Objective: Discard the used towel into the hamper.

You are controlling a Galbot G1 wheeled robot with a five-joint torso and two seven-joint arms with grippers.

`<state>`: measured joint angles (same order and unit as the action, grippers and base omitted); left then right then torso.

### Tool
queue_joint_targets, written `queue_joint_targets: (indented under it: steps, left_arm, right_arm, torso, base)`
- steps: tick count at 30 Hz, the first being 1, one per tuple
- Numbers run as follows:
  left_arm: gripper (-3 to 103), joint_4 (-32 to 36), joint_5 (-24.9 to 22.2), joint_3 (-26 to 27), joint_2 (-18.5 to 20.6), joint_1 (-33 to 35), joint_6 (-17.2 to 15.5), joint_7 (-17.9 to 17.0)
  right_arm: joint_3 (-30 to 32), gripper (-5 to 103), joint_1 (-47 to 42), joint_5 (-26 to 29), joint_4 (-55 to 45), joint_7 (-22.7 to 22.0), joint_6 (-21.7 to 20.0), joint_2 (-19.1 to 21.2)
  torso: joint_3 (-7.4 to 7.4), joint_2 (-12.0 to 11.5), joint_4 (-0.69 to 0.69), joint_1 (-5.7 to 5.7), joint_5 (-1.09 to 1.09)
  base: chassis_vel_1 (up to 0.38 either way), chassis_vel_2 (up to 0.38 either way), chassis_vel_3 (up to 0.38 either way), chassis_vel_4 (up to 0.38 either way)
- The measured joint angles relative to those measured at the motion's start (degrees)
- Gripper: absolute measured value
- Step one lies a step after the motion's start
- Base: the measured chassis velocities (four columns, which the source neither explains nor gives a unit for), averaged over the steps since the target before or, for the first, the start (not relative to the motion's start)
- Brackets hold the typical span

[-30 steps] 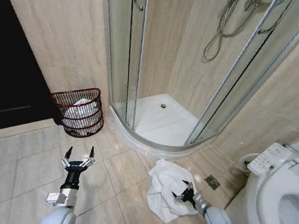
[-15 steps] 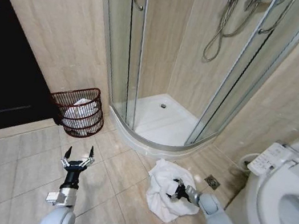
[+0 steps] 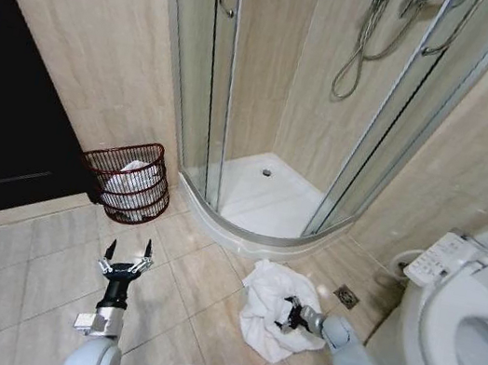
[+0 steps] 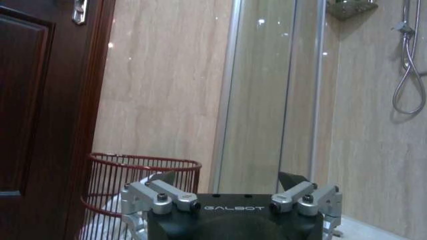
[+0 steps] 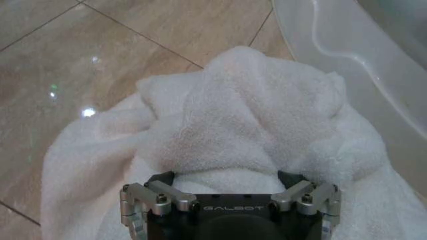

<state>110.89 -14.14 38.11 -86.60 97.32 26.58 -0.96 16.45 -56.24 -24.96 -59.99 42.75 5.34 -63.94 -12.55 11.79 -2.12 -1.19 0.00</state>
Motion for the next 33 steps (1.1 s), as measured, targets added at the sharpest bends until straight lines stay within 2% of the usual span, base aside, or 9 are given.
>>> queue_joint_targets:
  steps: [3, 4, 6, 10, 13, 21, 24, 27, 33]
  left_arm:
    - [100, 0.0, 0.0, 0.1, 0.2, 0.0, 0.0, 0.0]
    - [100, 0.1, -0.1, 0.1, 0.3, 0.0, 0.0, 0.0]
    - [100, 0.1, -0.1, 0.2, 0.3, 0.0, 0.0, 0.0]
    - [100, 0.4, -0.2, 0.2, 0.4, 0.1, 0.0, 0.0]
    - [100, 0.7, -0.2, 0.2, 0.4, 0.1, 0.0, 0.0]
    - [100, 0.8, -0.2, 0.2, 0.4, 0.0, 0.0, 0.0]
    - [100, 1.1, 0.0, 0.1, 0.2, 0.2, -0.1, 0.0]
    - [100, 1.3, 0.0, 0.1, 0.2, 0.2, -0.1, 0.1]
    - [100, 1.6, 0.2, 0.1, 0.1, 0.2, -0.3, 0.1]
  right_arm:
    - [0.2, 103, -0.1, 0.1, 0.4, -0.2, 0.3, -0.4]
    - [0.3, 96, -0.1, 0.3, 0.8, -0.6, 0.6, -0.7]
    - [0.3, 96, -0.1, 0.6, 0.9, -0.9, 0.6, -0.9]
    - [0.3, 83, 0.1, 1.2, 1.1, -1.6, 0.6, -1.2]
    - [0.6, 66, 0.2, 1.4, 1.4, -1.8, 0.6, -1.2]
    - [1.5, 45, -0.1, 1.9, 2.0, -2.1, 0.8, -1.1]
    - [1.6, 28, -0.2, 2.4, 2.1, -2.4, 1.0, -1.1]
    - [1.3, 19, -0.2, 2.9, 2.0, -3.2, 1.0, -1.1]
    - [1.0, 11, -0.3, 3.6, 1.9, -4.8, 1.0, -0.9]
  torso:
    - [0.0, 0.0, 0.0, 0.0, 0.0]
    - [0.0, 0.0, 0.0, 0.0, 0.0]
    - [0.0, 0.0, 0.01, 0.0, 0.0]
    - [0.0, 0.0, 0.0, 0.0, 0.0]
    - [0.0, 0.0, 0.0, 0.0, 0.0]
    - [0.0, 0.0, 0.0, 0.0, 0.01]
    - [0.0, 0.0, 0.0, 0.0, 0.01]
    - [0.0, 0.0, 0.0, 0.0, 0.01]
    - [0.0, 0.0, 0.0, 0.0, 0.01]
  base:
    - [0.0, 0.0, 0.0, 0.0]
    - [0.0, 0.0, 0.0, 0.0]
    - [0.0, 0.0, 0.0, 0.0]
    - [0.0, 0.0, 0.0, 0.0]
    - [0.0, 0.0, 0.0, 0.0]
    - [0.0, 0.0, 0.0, 0.0]
    - [0.0, 0.0, 0.0, 0.0]
    - [0.0, 0.0, 0.0, 0.0]
    - [0.0, 0.0, 0.0, 0.0]
